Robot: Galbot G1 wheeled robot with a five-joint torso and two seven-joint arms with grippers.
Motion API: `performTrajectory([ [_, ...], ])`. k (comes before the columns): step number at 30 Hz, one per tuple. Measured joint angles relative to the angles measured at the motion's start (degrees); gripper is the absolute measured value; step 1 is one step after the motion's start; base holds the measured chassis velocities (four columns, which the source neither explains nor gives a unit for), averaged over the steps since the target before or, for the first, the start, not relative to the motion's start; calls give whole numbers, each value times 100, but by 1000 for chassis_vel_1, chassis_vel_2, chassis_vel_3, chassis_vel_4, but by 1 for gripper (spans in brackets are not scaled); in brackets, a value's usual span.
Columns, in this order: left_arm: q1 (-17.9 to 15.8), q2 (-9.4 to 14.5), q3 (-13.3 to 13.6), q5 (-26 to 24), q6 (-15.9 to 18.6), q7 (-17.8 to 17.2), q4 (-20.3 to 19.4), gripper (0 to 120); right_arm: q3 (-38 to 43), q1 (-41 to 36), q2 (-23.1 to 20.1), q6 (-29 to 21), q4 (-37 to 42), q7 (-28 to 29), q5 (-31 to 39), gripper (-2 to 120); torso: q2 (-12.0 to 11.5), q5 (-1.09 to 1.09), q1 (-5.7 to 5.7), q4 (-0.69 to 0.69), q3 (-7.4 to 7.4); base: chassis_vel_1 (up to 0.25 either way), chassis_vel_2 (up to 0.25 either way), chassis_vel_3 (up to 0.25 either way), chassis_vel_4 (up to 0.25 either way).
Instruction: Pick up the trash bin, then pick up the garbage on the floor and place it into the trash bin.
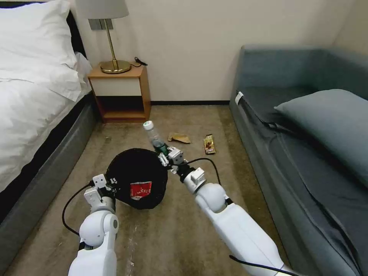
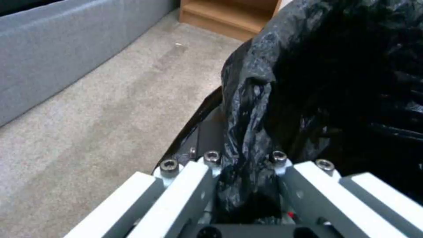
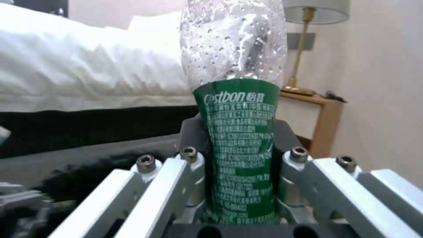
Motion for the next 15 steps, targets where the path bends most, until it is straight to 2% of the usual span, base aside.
performTrajectory([
  [15, 46, -86, 42, 52, 69, -17, -170, 3, -304, -96, 538, 301, -856, 108, -561, 19, 0, 0, 0, 0, 0, 0, 0, 0, 0],
])
